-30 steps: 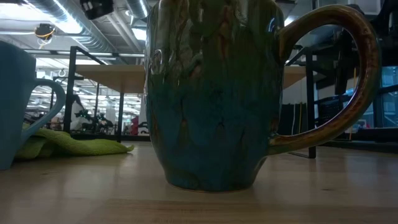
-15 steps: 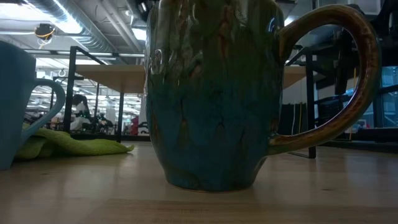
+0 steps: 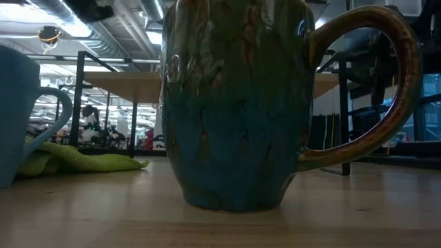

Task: Stack small to large cups/mugs on shelf
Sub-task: Put the blue mug on the shelf

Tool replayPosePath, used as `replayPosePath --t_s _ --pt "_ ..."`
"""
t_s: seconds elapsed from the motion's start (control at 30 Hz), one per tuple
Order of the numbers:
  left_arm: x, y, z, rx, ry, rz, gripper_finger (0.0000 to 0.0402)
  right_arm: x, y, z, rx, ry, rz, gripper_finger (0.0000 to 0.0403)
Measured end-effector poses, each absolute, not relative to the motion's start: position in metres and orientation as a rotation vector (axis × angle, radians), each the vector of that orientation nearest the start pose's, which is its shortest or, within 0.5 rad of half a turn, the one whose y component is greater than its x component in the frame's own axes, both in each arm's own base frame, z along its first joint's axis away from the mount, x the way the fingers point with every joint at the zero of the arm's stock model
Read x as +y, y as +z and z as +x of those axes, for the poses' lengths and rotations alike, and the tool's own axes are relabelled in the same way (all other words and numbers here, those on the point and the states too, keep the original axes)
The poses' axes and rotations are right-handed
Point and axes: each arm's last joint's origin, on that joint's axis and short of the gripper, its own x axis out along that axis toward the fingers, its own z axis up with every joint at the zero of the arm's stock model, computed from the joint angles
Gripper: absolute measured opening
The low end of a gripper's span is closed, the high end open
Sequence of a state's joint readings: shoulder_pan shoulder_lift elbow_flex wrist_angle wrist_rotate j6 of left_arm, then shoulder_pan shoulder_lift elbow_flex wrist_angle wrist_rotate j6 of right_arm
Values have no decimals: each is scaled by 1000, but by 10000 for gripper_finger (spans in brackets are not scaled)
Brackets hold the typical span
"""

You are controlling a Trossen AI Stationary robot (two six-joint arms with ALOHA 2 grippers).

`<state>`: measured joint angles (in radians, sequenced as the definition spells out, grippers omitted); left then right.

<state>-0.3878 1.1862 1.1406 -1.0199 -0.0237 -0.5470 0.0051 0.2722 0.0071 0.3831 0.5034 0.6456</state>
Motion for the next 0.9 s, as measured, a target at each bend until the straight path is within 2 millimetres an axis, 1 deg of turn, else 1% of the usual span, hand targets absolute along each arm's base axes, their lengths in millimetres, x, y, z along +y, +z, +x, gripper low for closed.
replayPosePath --t_s 0.1,0.23,0.33,0.4,0.47,0.53,0.6,0.7,0.8,0.9 --pt "-88 311 179 1071 13 -339 71 -13 179 110 -272 -444 661 138" --pt "-99 302 167 1079 4 -371 71 -13 179 110 -270 -445 661 138" --pt "-111 293 166 1097 -34 -378 71 -13 179 110 -270 -445 661 138" --pt "-119 283 168 1126 -59 -371 71 -13 179 110 -270 -445 661 138" --pt "-123 273 169 1171 -56 -349 71 -13 179 110 -270 -445 661 138" --pt "-126 269 172 1188 -49 -338 71 -13 179 110 -270 -445 661 138" --pt "-127 265 174 1206 -37 -321 71 -13 179 110 -270 -445 661 138" --pt "-129 263 167 1241 -7 -283 71 -13 179 110 -270 -445 661 138" --pt "-133 264 162 1228 -2 -268 71 -13 179 110 -270 -445 661 138" --pt "-133 264 162 1206 11 -256 71 -13 179 110 -270 -445 661 138"
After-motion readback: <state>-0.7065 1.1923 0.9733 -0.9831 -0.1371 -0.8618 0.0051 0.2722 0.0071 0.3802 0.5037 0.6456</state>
